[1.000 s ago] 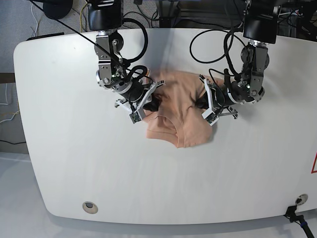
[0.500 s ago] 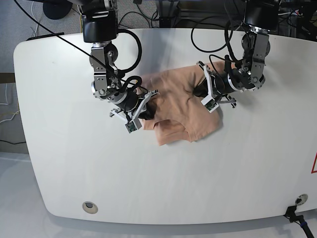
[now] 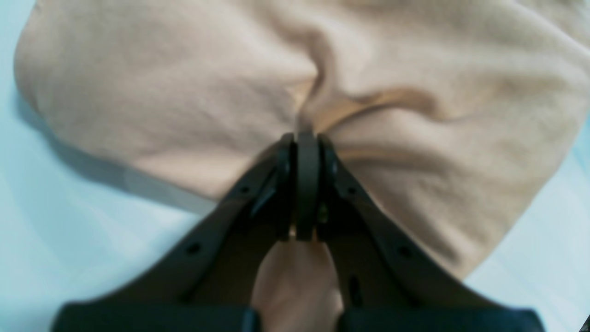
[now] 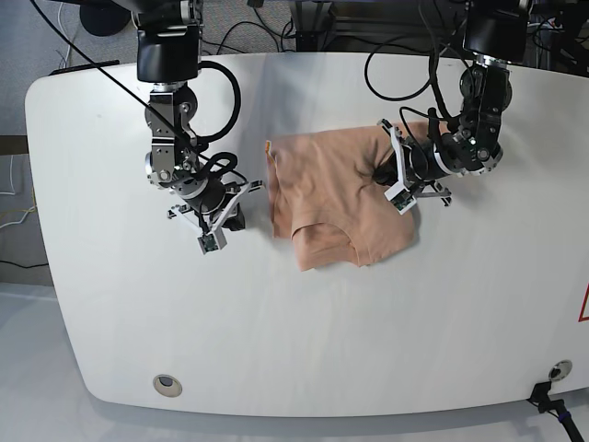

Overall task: Fold the T-shirt properly
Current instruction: 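Open both grippers and lift them away from the folded shirt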

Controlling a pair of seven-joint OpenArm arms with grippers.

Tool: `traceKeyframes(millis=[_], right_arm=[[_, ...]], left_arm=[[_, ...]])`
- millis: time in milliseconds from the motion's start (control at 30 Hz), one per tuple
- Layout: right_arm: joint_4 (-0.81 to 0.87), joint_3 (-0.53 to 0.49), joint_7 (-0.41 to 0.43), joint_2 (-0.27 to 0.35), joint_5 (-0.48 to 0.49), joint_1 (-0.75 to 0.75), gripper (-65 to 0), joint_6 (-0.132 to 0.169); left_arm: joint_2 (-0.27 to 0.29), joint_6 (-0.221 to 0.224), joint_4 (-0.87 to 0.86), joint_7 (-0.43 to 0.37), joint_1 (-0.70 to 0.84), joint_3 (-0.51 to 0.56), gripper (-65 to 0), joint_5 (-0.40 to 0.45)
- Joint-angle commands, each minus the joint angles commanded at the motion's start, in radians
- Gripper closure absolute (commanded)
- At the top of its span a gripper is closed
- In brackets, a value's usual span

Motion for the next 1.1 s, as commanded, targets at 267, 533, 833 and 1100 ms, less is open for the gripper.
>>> traceKeyframes(millis=[267,533,833,1100], right_arm=[[0.255,-0.005,-0.118,-0.043,0.002,-0.028,0.0,-0.003],[0.442,-0.005,-0.115,-0.041,-0.009,-0.155,0.0,-0.005],[0.560,0.000,0.152,-0.040,-0.189,-0.417,0.0,-0.060],[0.577,0.002,0.456,-0.038,-0.207,-0.689,0.0,-0.176]], left_arm=[[0.003,0.000,0.155,-0.002,-0.012,-0.094,0.0,0.005],[0.005,0.000,0.244,-0.087,0.066,-0.227,0.0,0.005],[0.005,0.016,0.242,-0.499,0.307,-0.365,0.0,0.005],[0.083,0.051,0.244,-0.713,0.525,-0.560,0.0,0.000]])
